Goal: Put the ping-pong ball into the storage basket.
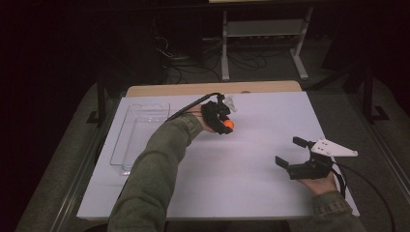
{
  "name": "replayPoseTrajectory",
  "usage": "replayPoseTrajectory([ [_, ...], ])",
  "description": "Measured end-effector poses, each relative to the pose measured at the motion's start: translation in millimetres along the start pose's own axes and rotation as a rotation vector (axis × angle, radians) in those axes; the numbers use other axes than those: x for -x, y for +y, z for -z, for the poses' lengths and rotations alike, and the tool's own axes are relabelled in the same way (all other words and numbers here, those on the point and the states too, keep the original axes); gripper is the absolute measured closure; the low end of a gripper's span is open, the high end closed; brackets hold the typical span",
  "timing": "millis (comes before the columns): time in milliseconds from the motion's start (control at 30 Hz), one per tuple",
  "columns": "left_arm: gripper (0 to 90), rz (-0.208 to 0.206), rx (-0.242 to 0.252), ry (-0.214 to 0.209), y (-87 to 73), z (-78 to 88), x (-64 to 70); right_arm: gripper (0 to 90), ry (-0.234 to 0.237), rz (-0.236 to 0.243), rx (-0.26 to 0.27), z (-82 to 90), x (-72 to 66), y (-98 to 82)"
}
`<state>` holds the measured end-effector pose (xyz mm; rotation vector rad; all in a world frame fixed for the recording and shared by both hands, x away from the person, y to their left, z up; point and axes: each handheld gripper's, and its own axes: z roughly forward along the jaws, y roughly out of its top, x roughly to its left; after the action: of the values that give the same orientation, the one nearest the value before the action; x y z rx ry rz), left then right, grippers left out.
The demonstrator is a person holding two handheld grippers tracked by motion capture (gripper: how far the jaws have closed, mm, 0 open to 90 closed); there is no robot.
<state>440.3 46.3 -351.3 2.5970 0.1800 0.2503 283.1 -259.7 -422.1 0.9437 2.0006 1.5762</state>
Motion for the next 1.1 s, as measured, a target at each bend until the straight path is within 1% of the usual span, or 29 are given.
replayPoseTrajectory([
  [167,50.4,-0.009,-0.008,0.01,-3.1,10.3,1.6,0.0,-0.004,-0.002,-0.006,-0.7,0.7,-0.6],
  [233,50.3,0.001,-0.001,0.01,-5.2,13.0,2.5,0.0,-0.006,-0.004,-0.007,-1.1,1.1,-0.7],
  [467,50.3,0.007,-0.007,0.015,-10.7,21.6,2.0,0.0,-0.018,-0.014,-0.005,-0.9,1.3,-0.9],
  [600,50.4,0.005,-0.006,0.014,-11.0,27.4,3.3,0.0,-0.017,-0.015,-0.007,-1.2,1.2,-1.2],
  [833,50.3,0.007,0.003,0.024,-13.5,38.8,6.2,0.0,-0.015,-0.019,-0.009,-0.9,1.1,-1.3],
  [1100,50.3,0.009,-0.004,0.034,-19.2,48.5,8.4,0.0,-0.015,-0.017,-0.009,-0.8,1.1,-1.4],
])
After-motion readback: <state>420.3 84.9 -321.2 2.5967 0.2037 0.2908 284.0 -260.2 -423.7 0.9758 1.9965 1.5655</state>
